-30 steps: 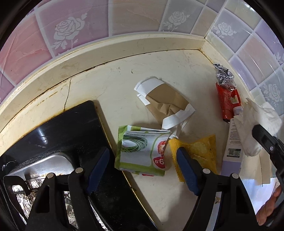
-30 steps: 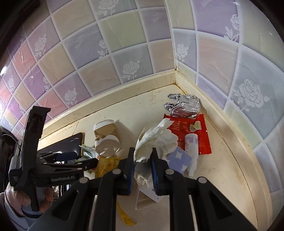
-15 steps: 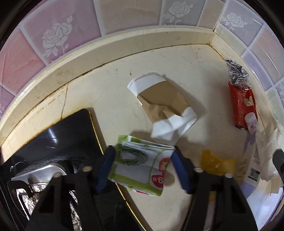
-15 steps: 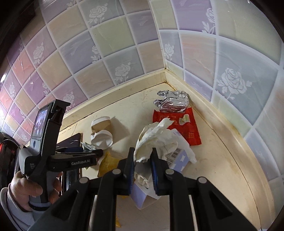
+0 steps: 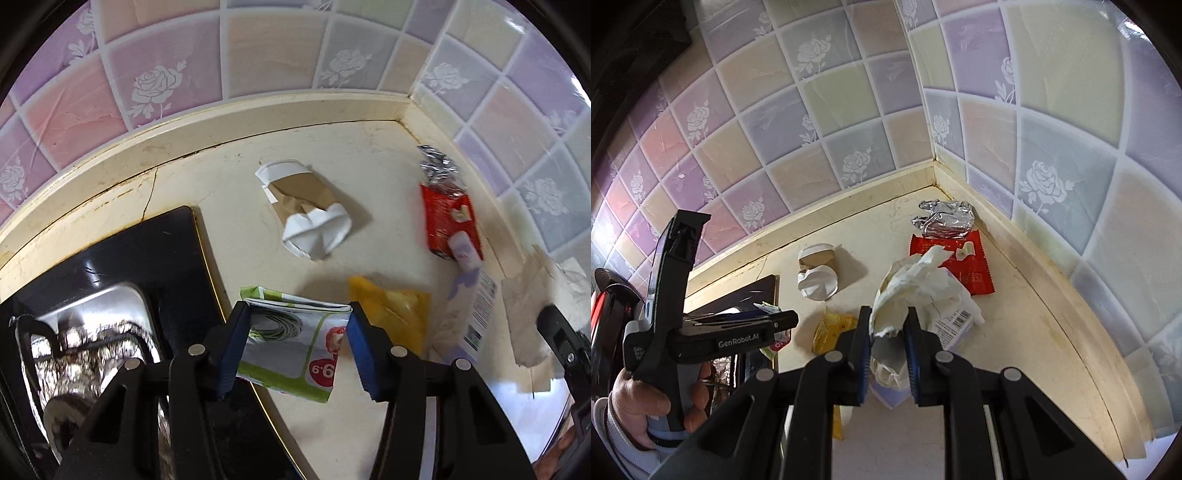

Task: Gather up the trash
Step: 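Lift the tissue and packet off the counter with both tools, then carry the tissue and packet down over the floor bin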

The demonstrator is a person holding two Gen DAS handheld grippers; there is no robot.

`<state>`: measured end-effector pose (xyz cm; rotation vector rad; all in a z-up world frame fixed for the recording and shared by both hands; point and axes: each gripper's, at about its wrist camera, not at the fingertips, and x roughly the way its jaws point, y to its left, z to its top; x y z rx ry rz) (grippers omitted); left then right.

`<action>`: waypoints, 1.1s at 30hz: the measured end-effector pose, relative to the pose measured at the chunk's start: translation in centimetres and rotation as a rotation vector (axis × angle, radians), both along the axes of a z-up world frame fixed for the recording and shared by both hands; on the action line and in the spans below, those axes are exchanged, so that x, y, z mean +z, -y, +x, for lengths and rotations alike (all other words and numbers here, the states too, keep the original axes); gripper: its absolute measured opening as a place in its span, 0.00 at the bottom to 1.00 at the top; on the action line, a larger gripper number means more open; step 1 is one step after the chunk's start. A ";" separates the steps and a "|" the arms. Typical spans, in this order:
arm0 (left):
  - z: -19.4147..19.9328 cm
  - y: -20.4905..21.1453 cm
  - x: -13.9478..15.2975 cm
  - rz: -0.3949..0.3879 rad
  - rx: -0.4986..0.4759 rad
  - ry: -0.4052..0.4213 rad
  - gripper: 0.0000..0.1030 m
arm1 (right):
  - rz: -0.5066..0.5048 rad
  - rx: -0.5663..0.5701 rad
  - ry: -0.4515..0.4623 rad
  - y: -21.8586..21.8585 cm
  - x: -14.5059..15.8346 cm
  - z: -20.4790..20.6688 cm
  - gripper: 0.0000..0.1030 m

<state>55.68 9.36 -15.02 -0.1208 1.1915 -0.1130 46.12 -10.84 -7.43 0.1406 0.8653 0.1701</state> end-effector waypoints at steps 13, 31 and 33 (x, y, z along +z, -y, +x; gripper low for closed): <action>-13.5 2.5 6.4 0.015 -0.145 0.122 0.50 | 0.008 -0.015 0.021 0.4 2.8 -9.7 0.16; -35.8 9.9 4.9 0.040 -0.189 0.124 0.50 | 0.044 0.134 -0.044 5.0 1.1 -29.9 0.16; -37.9 10.5 4.1 0.041 -0.200 0.118 0.50 | 0.043 0.134 -0.066 5.6 0.0 -32.1 0.16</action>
